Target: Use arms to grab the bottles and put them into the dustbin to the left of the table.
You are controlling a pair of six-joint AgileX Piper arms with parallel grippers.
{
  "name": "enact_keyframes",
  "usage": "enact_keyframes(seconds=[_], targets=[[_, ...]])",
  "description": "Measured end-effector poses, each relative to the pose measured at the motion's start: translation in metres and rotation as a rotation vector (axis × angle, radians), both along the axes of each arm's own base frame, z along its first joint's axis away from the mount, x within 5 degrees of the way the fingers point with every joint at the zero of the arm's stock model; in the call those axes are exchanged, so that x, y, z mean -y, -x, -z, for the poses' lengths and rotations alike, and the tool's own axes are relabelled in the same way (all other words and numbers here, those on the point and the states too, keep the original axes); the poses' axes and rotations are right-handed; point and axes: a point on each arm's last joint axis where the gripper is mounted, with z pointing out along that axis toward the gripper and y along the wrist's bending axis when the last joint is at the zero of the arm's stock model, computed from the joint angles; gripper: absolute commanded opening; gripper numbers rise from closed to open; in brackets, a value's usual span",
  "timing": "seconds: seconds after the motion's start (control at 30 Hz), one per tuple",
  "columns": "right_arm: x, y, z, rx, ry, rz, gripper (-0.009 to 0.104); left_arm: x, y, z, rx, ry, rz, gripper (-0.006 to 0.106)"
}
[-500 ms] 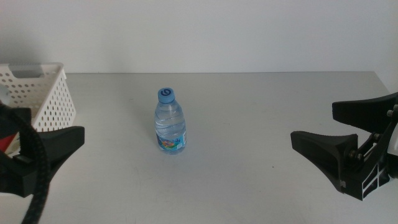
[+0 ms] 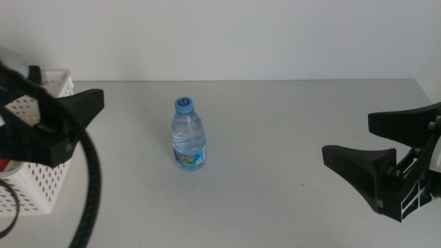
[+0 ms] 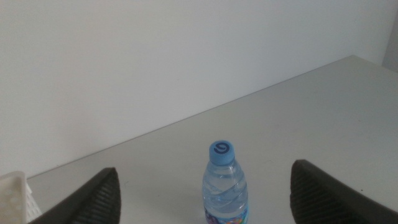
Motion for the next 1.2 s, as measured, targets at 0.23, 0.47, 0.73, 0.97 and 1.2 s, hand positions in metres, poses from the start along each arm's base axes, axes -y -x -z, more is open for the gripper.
enact_keyframes(seconds=[0.23,0.47,0.73,0.97,1.2], targets=[[0.000,0.000,0.000,-0.001,0.001,0.000,0.071,0.015,-0.030,0.015,-0.084,0.030,-0.012,0.093],[0.000,0.000,0.000,-0.001,0.001,0.000,0.071,0.023,-0.044,0.032,-0.163,-0.003,-0.016,0.093],[0.000,0.000,0.000,-0.001,0.001,0.000,0.071,0.023,-0.040,0.076,-0.076,0.046,0.014,0.093],[0.000,0.000,0.000,-0.001,0.001,0.000,0.071,0.017,-0.029,0.122,0.000,0.185,-0.006,0.093],[0.000,0.000,0.000,-0.002,0.002,0.000,0.071,0.017,-0.033,0.138,-0.021,0.189,-0.029,0.093]])
